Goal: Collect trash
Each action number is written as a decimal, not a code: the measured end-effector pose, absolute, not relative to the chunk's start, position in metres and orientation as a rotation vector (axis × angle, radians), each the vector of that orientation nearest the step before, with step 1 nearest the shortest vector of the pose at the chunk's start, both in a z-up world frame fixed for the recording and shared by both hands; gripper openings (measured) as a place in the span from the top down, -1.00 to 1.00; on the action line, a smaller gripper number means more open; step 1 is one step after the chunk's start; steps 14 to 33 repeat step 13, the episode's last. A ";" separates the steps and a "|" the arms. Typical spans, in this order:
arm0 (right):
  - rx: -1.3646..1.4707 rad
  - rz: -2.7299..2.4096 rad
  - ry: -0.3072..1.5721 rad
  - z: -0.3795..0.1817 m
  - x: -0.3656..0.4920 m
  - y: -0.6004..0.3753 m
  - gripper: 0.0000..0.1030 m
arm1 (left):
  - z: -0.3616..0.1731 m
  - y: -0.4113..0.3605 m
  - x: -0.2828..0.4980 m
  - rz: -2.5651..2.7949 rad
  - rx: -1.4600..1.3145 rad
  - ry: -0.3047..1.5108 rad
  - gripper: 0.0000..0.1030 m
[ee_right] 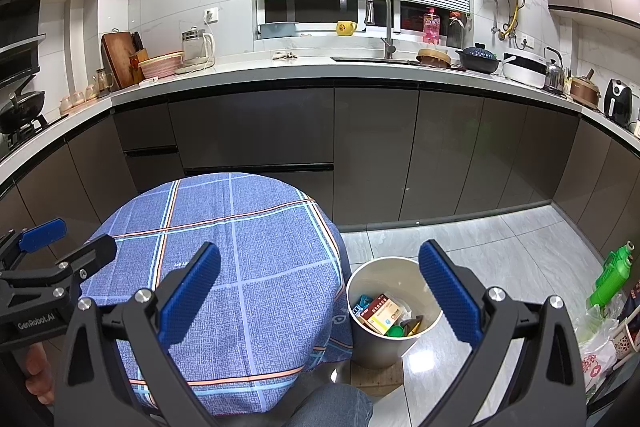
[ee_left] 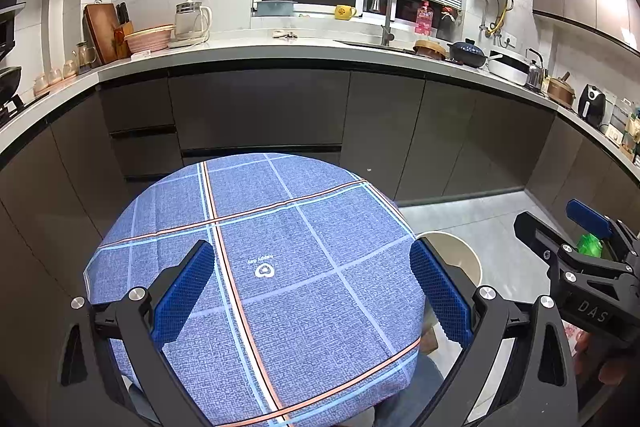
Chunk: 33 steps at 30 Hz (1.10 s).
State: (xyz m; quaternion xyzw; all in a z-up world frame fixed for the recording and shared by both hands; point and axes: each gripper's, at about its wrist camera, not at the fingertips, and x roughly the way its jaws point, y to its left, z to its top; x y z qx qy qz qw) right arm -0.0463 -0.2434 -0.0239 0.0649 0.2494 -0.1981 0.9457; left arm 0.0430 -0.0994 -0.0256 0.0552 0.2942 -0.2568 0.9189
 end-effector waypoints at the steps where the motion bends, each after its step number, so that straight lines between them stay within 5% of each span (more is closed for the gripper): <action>1: 0.132 -0.404 0.508 -0.024 -0.046 -0.243 -0.93 | -0.025 -0.099 0.044 -0.527 0.113 0.606 -0.84; 33: 0.132 -0.404 0.509 -0.023 -0.046 -0.243 -0.93 | -0.026 -0.098 0.045 -0.535 0.112 0.613 -0.83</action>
